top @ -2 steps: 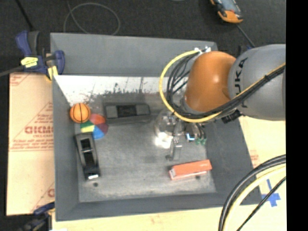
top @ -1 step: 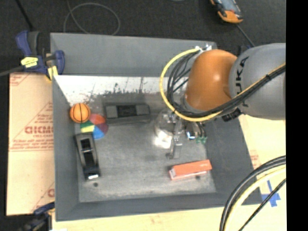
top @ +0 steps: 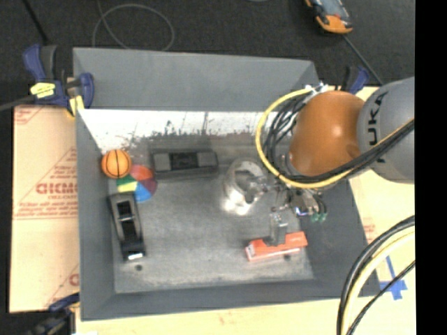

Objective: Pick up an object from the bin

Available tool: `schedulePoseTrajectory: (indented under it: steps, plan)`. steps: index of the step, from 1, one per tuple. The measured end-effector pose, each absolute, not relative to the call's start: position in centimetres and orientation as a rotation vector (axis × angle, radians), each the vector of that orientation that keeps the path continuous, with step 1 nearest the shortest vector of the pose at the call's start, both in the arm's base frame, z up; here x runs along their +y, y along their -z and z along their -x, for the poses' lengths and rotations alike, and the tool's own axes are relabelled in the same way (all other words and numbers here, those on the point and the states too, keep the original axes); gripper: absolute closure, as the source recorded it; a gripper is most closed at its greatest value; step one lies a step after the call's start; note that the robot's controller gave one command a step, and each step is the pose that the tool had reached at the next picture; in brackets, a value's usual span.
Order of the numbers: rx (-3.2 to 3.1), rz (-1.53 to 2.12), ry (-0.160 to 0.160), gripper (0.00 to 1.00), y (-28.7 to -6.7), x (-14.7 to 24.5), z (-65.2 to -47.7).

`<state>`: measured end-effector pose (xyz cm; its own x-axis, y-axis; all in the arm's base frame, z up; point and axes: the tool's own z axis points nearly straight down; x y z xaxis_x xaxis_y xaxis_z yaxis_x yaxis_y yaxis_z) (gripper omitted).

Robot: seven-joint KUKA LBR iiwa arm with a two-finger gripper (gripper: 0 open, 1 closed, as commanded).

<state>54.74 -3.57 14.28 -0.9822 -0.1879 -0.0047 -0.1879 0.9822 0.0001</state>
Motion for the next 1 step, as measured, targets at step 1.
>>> schedulePoseTrajectory:
  steps: [1]
  plan:
    - [3.096, 0.526, 0.002, 0.0, -10.46, -7.05, -53.21]
